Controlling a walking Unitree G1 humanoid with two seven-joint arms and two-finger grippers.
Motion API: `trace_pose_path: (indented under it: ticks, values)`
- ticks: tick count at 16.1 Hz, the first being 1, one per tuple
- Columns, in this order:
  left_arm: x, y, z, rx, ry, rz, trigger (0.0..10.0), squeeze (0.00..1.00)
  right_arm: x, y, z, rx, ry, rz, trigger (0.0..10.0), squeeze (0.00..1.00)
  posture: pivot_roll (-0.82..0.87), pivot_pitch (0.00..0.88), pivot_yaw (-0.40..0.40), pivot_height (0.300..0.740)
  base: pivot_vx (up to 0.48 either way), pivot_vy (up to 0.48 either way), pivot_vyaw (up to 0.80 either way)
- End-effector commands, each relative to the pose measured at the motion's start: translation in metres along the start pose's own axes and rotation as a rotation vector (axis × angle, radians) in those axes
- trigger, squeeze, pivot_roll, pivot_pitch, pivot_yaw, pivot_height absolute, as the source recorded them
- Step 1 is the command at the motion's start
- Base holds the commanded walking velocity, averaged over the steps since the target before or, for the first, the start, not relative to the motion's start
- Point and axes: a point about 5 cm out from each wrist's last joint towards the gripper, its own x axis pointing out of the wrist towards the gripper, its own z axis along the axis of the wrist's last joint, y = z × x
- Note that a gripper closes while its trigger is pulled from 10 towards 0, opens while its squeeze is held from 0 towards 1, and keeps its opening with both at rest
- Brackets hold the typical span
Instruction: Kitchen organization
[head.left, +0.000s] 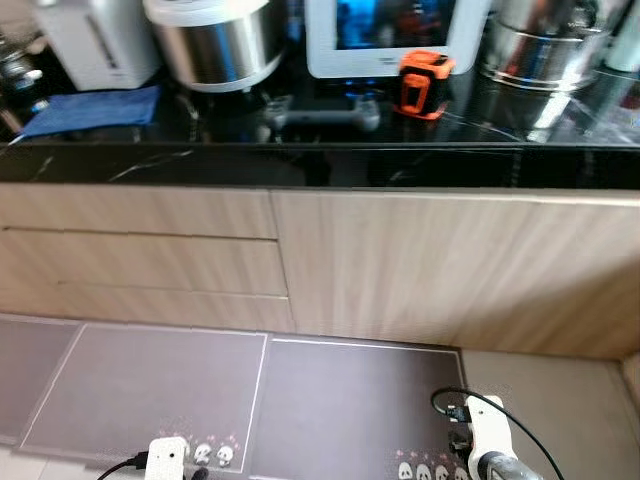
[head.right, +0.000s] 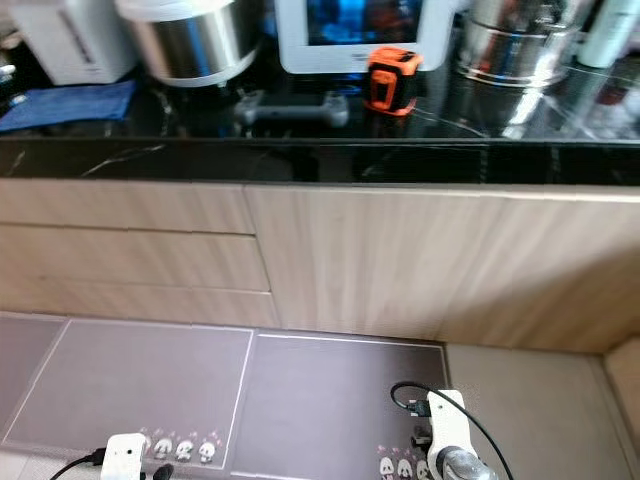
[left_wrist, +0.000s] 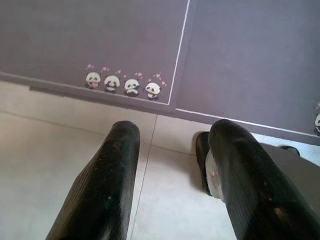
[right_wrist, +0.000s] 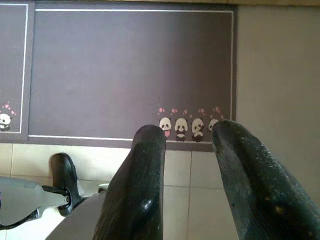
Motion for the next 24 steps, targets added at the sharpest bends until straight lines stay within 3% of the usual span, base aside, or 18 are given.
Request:
trace_pose_path:
  ticks: [1,10,17,24]
  values:
    - [-0.0023,0.0006,-0.0085,-0.007,0.037,0.008,10.0,0.0,-0.0005,0.0054,-0.0088,-0.006,0.031,0.016,10.0,0.0,-0.06,0.074,0.076,0.74,0.0,0.0,-0.74]
    - [-0.0027,-0.0043,-0.0125,0.074,0.062,-0.001,10.0,0.0,0.0003,0.0118,-0.0084,-0.027,0.033,0.037,10.0,0.0,-0.06,0.08,0.075,0.74,0.0,-0.055,-0.73]
    - [-0.0028,-0.0042,-0.013,0.071,0.064,0.001,10.0,0.0,0.0004,0.0124,-0.0084,-0.03,0.034,0.038,10.0,0.0,-0.06,0.08,0.075,0.74,0.0,-0.311,-0.73]
    - [-0.0025,-0.005,-0.0129,0.019,0.062,0.004,10.0,0.0,0.0007,0.013,-0.0068,-0.042,0.033,0.044,10.0,0.0,-0.07,0.06,0.065,0.74,0.0,0.0,-0.71]
